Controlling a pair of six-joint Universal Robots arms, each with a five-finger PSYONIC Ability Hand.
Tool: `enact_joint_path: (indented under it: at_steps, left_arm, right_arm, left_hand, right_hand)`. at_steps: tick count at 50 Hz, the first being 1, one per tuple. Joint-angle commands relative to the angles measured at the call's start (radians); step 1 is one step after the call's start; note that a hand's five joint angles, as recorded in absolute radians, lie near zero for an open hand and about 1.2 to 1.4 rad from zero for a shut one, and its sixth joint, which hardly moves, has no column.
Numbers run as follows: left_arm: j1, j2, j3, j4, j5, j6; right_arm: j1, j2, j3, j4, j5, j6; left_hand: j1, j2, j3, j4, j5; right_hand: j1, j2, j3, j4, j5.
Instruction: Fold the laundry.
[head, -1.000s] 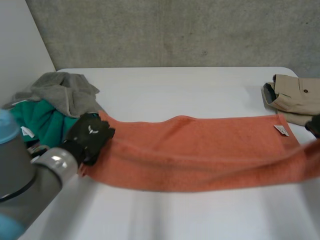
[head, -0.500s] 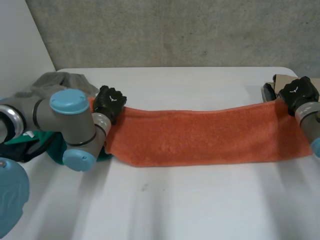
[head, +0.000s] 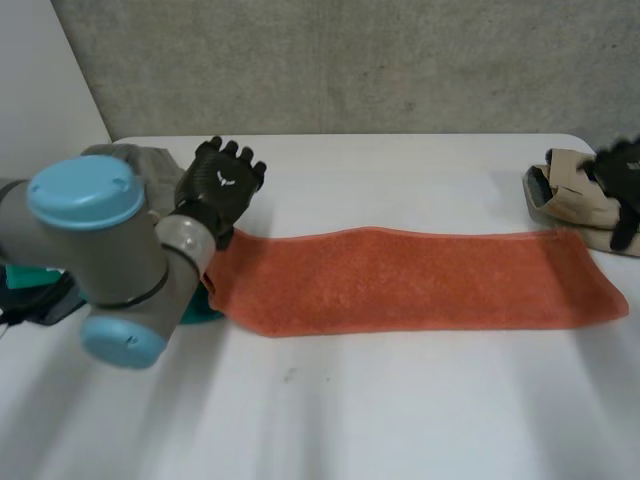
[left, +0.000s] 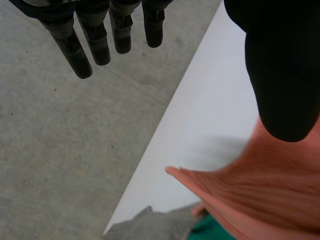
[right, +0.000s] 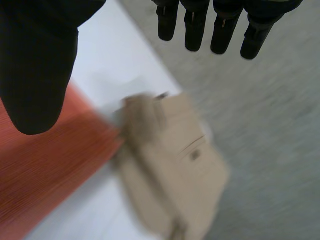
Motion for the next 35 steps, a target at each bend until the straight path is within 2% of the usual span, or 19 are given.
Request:
enact_joint_path:
  at_steps: [1, 7, 11, 17, 18, 20, 25, 29, 32, 35]
  left_arm:
    - [-0.001, 0.123, -0.2, 0.027, 0.005, -0.022]
    - [-0.008, 0.131, -0.271, 0.088, 0.005, -0.068]
    - [-0.01, 0.128, -0.274, 0.108, 0.005, -0.086]
    - [-0.01, 0.128, -0.268, 0.112, 0.005, -0.112]
    - [-0.01, 0.128, -0.268, 0.112, 0.005, -0.115]
    - [-0.01, 0.128, -0.266, 0.112, 0.005, -0.123]
    - [-0.012, 0.137, -0.274, 0.112, 0.005, -0.137]
    - [-0.01, 0.177, -0.294, 0.112, 0.005, -0.137]
    - [-0.005, 0.21, -0.314, 0.112, 0.005, -0.137]
    - [-0.001, 0.234, -0.323, 0.112, 0.005, -0.137]
  right_arm:
    - [-0.154, -0.015, 0.137, 0.193, -0.182, -0.037]
    - [-0.231, 0.004, 0.227, 0.087, -0.252, -0.101]
    - [-0.229, 0.085, 0.252, -0.09, -0.249, -0.109]
    - [-0.229, 0.146, 0.253, -0.209, -0.249, -0.105]
    - [-0.229, 0.156, 0.252, -0.216, -0.249, -0.103]
    - [-0.229, 0.176, 0.241, -0.226, -0.244, -0.111]
    - [-0.245, 0.166, 0.256, -0.295, -0.183, -0.103]
    - [-0.324, 0.085, 0.258, -0.377, -0.111, -0.124]
    - [-0.384, 0.035, 0.232, -0.385, -0.104, -0.164]
    - [-0.393, 0.033, 0.197, -0.382, -0.089, -0.209]
  left_hand:
    - [-0.016, -0.03, -0.039, -0.031, -0.05]
    - [-0.016, -0.03, -0.039, -0.031, -0.05]
    - [-0.016, -0.03, -0.039, -0.031, -0.05]
    - [-0.016, -0.03, -0.039, -0.031, -0.05]
    - [-0.016, -0.03, -0.039, -0.031, -0.05]
    - [-0.016, -0.03, -0.039, -0.031, -0.05]
    - [-0.016, -0.03, -0.039, -0.031, -0.05]
    - [-0.016, -0.03, -0.039, -0.031, -0.05]
    - [-0.016, -0.03, -0.039, -0.031, -0.05]
    - [-0.016, -0.03, -0.039, -0.031, -0.05]
  right_hand:
    - [0.228, 0.231, 0.233, 0.236, 0.227]
    - [0.263, 0.267, 0.268, 0.272, 0.263]
    - [0.263, 0.267, 0.268, 0.272, 0.263]
    - [0.351, 0.355, 0.356, 0.359, 0.351]
    - [0.421, 0.425, 0.426, 0.429, 0.421]
    - [1.151, 1.155, 1.156, 1.159, 1.151]
    - [1.155, 1.158, 1.16, 1.163, 1.154]
    - [1.155, 1.158, 1.16, 1.163, 1.154]
    - [1.155, 1.158, 1.16, 1.163, 1.154]
    - [1.155, 1.158, 1.16, 1.163, 1.154]
